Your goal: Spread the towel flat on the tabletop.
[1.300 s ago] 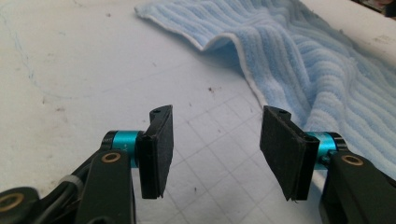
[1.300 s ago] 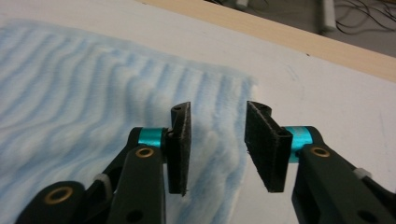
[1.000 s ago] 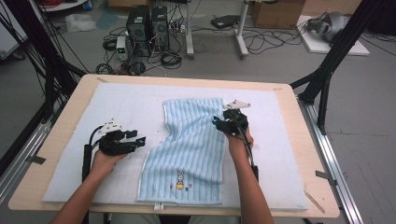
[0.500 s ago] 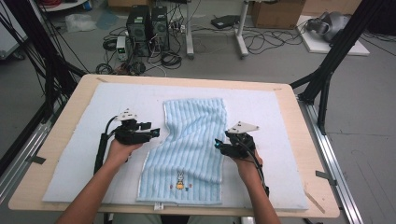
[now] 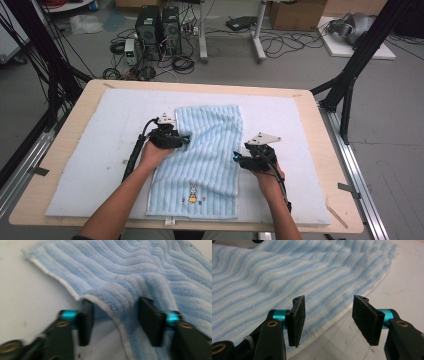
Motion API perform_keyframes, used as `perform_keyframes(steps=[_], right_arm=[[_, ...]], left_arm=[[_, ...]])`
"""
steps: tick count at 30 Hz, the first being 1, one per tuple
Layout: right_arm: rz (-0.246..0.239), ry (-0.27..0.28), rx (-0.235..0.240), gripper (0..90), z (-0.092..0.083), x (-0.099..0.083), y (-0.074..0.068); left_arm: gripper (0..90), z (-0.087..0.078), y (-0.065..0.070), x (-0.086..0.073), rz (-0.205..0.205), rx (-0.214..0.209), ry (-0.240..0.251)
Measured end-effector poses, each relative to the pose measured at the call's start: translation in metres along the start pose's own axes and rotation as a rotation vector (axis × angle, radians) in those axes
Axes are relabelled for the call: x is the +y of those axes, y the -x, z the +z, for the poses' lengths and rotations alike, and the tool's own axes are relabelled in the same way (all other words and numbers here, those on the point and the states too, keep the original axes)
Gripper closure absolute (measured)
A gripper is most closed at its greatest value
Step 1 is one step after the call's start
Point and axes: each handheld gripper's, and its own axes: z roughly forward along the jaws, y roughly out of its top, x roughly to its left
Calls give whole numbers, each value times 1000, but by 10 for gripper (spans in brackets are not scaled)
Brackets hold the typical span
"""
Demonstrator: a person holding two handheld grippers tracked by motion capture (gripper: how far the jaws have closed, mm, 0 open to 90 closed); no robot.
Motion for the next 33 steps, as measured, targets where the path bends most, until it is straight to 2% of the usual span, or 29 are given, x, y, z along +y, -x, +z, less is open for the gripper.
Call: perform_keyframes(steps=[1,2,4,5,8,13,15,18,19,20,21,22,24,31,33], right_arm=[[-4,-1,0,438,1,-1,1],[4,-4,2,438,1,-1,2],[2,-7,3,440,3,-2,3],[7,-9,4,440,4,-2,3],[3,-11,0,443,5,-2,2],[12,8,-9,464,9,-1,1],[20,14,-5,469,12,0,0],[15,20,7,473,17,2,-4],[15,20,9,473,18,3,-5],[14,17,10,474,20,4,-6],[14,17,12,474,22,4,-7],[9,14,12,477,23,5,-8],[-3,9,7,485,25,7,-8],[-7,-23,-3,555,44,17,-2],[-7,-49,-7,597,52,19,-1]], left_arm=[[654,1,0,3,26,10,-13],[780,3,0,4,42,-5,-20],[867,5,-2,8,65,14,-24],[869,4,-4,9,65,33,-11],[873,3,-18,7,-7,80,12],[877,-6,-42,4,-66,184,57],[878,-9,-50,2,-98,204,65],[862,-12,-53,0,-114,174,75],[790,-14,-53,0,-124,162,78],[666,-15,-53,0,-148,145,77],[585,-18,-53,0,-165,125,68],[541,-20,-52,0,-157,103,60],[513,-26,-48,-3,-130,95,61],[470,-29,-38,-16,-104,21,13],[470,-28,-33,-17,-68,35,8]])
